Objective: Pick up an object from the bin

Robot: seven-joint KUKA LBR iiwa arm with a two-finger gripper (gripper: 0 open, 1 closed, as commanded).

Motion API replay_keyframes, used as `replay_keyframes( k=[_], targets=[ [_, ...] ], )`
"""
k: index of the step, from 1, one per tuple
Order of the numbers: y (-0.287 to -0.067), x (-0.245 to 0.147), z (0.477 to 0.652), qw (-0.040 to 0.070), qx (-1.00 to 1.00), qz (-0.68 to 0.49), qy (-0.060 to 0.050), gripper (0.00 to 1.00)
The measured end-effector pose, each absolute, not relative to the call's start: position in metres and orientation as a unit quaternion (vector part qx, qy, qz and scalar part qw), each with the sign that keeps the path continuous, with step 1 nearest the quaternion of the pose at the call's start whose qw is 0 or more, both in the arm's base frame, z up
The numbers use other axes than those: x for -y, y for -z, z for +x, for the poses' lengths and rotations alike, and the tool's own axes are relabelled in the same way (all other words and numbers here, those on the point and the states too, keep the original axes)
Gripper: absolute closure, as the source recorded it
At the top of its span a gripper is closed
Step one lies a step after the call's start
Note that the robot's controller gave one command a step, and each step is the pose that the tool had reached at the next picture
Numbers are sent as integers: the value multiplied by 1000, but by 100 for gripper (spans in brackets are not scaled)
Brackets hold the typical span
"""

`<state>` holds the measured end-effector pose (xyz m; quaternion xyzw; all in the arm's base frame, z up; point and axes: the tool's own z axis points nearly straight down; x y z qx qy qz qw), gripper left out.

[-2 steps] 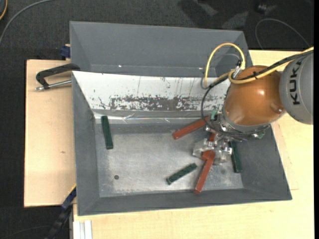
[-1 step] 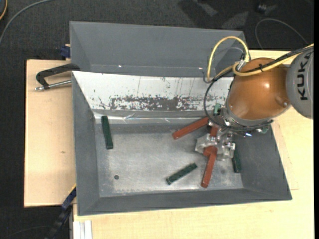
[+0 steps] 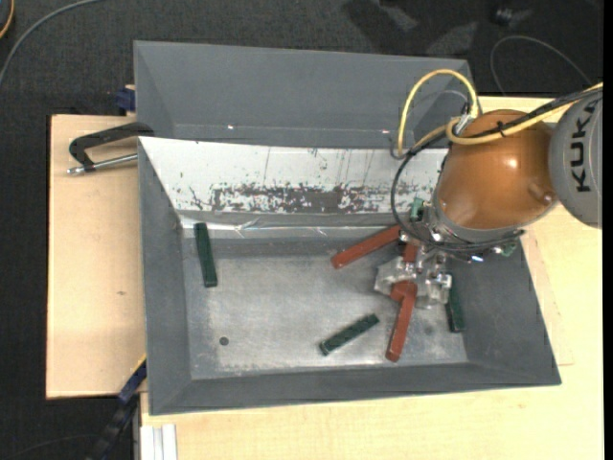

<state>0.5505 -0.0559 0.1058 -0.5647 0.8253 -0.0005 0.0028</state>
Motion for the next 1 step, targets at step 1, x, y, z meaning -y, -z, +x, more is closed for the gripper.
replay_keyframes(
  k=[1],
  targets=[
    [-161, 55, 553, 5, -826, -564, 3, 100]
  ],
)
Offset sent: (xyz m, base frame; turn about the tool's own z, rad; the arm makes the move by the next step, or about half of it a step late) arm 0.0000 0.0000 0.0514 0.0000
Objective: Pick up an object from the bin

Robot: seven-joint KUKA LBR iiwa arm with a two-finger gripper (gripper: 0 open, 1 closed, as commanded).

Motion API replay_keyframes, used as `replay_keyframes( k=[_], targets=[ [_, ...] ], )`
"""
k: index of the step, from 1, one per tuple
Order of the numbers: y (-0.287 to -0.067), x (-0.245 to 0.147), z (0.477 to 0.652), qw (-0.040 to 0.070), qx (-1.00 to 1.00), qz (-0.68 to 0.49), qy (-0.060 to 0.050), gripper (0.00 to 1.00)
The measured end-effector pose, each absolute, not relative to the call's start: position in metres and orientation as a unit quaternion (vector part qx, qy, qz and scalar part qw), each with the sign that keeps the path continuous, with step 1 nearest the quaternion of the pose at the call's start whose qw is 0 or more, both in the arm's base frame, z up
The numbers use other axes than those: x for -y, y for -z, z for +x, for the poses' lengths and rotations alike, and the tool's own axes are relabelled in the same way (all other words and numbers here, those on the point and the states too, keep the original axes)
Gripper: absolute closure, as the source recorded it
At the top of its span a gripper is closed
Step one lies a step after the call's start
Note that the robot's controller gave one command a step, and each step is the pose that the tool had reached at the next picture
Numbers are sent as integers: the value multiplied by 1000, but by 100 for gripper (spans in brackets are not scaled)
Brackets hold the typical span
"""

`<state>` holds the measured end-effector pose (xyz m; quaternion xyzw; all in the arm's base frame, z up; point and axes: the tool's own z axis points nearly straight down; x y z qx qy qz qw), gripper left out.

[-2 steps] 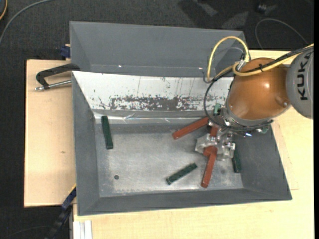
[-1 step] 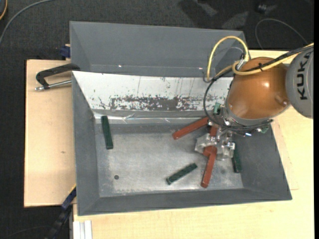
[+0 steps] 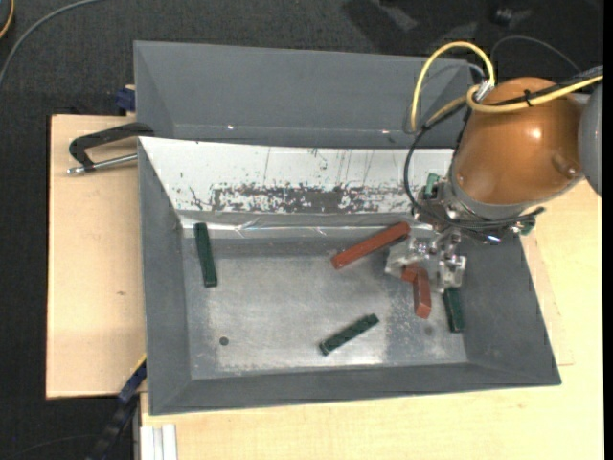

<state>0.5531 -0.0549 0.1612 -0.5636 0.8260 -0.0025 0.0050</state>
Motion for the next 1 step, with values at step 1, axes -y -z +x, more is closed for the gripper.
replay_keyframes(
  k=[1],
  targets=[
    [-188, 54, 555, 4, -827, -563, 2, 100]
  ],
)
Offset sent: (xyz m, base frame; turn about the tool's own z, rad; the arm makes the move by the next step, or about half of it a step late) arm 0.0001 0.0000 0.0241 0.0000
